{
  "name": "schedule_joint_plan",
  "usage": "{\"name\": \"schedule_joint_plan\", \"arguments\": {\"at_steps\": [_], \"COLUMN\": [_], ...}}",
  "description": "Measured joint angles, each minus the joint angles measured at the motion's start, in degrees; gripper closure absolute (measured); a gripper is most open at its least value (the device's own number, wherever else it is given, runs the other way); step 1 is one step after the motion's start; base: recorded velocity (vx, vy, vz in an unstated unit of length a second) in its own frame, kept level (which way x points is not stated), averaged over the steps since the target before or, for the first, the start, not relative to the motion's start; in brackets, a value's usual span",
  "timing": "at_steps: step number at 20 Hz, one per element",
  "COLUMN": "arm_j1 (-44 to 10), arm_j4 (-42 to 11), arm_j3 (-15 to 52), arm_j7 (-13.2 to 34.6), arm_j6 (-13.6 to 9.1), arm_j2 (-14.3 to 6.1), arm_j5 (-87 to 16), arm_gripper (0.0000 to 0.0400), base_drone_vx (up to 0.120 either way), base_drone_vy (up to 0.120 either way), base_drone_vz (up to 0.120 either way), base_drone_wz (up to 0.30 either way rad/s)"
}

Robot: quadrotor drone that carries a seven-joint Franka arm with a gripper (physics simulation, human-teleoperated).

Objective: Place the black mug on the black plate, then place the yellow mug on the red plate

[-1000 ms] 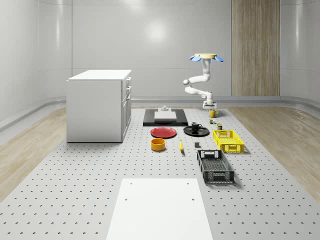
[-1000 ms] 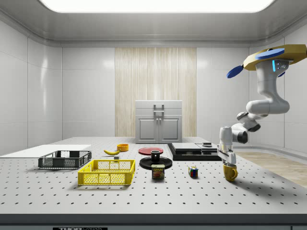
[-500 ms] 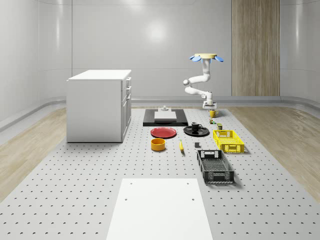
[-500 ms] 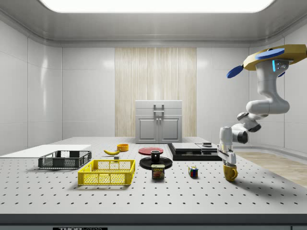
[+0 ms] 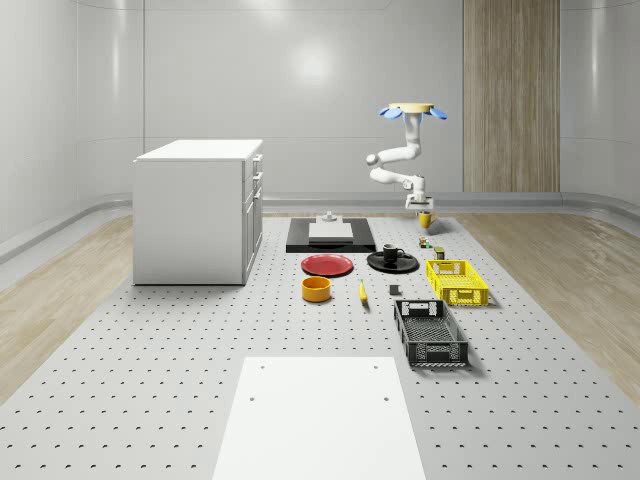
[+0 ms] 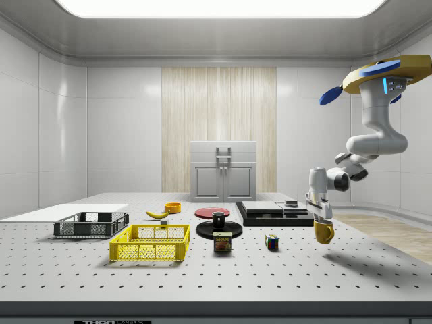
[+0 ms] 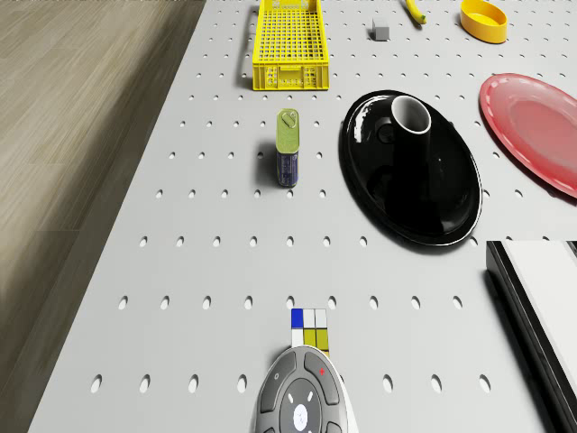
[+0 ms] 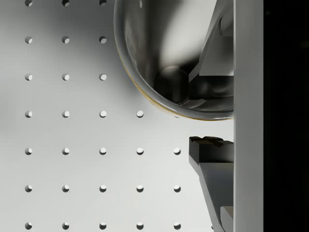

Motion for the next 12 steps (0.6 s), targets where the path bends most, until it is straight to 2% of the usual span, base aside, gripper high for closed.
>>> {"name": "schedule_joint_plan", "arguments": {"at_steps": [2, 12], "arm_j1": [0.2, 0.5], "arm_j4": [-0.3, -0.9], "arm_j3": [0.4, 0.9], "arm_j7": [0.0, -0.1], "arm_j6": [-0.3, -1.0], "arm_j2": [0.0, 0.1], "arm_j5": [0.3, 0.8], "arm_gripper": [0.029, 0.029], "base_drone_vx": [0.0, 0.12], "base_drone_vy": [-0.02, -0.12], "base_drone_vz": [0.12, 0.116], "base_drone_wz": [0.0, 0.0]}}
